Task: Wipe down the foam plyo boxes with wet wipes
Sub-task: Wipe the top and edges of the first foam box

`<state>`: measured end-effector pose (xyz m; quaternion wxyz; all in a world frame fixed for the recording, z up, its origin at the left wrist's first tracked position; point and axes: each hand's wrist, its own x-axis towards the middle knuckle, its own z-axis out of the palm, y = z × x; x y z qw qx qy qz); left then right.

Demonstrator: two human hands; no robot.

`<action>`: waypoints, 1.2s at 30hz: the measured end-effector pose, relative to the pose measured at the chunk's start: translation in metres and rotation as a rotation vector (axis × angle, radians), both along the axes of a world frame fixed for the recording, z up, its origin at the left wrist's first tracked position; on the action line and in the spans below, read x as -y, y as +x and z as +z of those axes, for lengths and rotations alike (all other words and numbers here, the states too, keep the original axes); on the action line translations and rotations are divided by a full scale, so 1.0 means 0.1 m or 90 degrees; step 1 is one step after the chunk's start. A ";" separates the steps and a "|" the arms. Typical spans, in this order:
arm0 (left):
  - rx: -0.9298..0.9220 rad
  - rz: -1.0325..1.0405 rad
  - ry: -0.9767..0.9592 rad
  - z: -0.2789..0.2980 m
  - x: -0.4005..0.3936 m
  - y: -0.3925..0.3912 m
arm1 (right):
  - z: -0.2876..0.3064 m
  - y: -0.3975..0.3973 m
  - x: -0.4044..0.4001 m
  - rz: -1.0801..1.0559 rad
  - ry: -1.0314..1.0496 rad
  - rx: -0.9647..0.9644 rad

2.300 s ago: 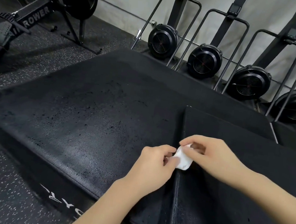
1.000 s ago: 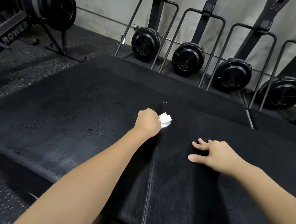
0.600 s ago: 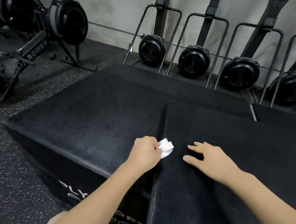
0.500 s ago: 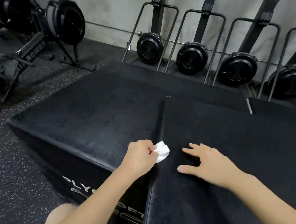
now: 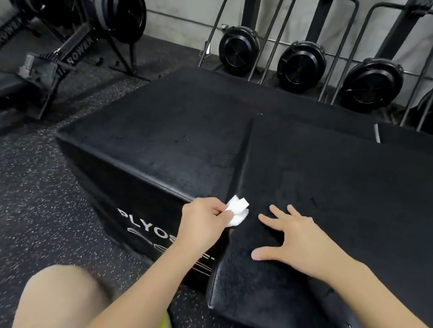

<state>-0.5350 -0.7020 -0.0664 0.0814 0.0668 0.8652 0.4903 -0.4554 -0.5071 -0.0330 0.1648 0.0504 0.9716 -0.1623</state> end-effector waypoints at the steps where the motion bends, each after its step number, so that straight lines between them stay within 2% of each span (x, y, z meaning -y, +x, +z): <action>1: -0.001 0.003 -0.002 -0.01 0.00 0.01 | 0.01 -0.03 0.00 -0.002 -0.002 0.008; 9: 0.036 -0.068 -0.074 -0.12 0.45 0.66 | -0.03 -0.07 0.00 0.002 0.037 0.030; 15: 0.008 0.004 0.031 -0.17 0.27 0.57 | 0.01 -0.10 0.03 0.012 0.070 0.051; 26: 0.002 -0.089 -0.014 -0.28 0.58 0.92 | 0.01 -0.04 0.04 -0.003 0.040 0.034; 31: 0.014 -0.007 0.071 -0.25 0.40 0.77 | 0.04 -0.03 0.05 -0.011 0.028 0.029; 36: 0.031 -0.003 0.068 -0.28 0.37 0.77 | -0.01 -0.01 0.03 -0.013 0.024 0.013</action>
